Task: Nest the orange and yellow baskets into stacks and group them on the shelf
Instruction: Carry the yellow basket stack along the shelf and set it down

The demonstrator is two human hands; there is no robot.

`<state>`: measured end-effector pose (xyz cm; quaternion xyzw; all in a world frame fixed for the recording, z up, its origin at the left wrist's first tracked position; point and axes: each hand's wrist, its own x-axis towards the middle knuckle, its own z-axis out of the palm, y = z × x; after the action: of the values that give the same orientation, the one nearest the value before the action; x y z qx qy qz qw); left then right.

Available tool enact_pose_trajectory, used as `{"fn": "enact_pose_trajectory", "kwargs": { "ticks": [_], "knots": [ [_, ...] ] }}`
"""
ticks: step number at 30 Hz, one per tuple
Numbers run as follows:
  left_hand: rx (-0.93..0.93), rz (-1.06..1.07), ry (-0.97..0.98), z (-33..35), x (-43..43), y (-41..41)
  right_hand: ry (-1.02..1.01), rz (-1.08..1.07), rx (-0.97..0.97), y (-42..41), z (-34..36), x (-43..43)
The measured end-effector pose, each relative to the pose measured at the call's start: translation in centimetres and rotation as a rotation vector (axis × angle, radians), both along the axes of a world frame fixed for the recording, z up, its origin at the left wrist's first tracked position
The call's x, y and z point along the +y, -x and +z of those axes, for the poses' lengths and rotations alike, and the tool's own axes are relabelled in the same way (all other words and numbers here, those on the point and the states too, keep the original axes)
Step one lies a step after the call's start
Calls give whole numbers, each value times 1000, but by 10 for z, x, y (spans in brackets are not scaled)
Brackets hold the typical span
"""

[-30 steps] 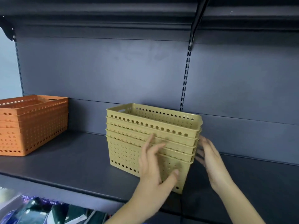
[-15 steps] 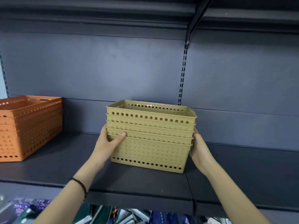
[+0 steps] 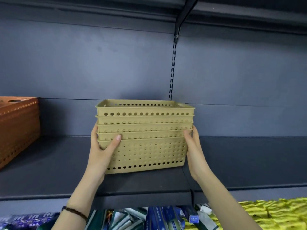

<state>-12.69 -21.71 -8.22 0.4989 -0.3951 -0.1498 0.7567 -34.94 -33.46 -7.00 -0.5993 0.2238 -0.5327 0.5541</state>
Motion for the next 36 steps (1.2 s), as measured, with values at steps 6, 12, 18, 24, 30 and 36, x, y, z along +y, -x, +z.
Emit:
{"fn": "enact_pose_trajectory", "kwargs": {
  "ticks": [6, 12, 18, 24, 30, 36],
  "knots": [
    [7, -48, 87, 19, -6, 31, 120, -93, -33, 33, 22, -1],
    [-33, -97, 144, 43, -27, 100, 176, -166, -86, 106, 29, -17],
    [-23, -199, 103, 37, -68, 198, 170, -239, -62, 216, 25, -45],
    [4, -260, 52, 26, -108, 309, 137, -302, -34, 334, 18, -71],
    [-14, -286, 38, 17, -150, 402, 129, -340, 17, 434, 12, -102],
    [-40, -316, -12, 9, -202, 472, 78, -368, 49, 505, -1, -145]
  ]
}}
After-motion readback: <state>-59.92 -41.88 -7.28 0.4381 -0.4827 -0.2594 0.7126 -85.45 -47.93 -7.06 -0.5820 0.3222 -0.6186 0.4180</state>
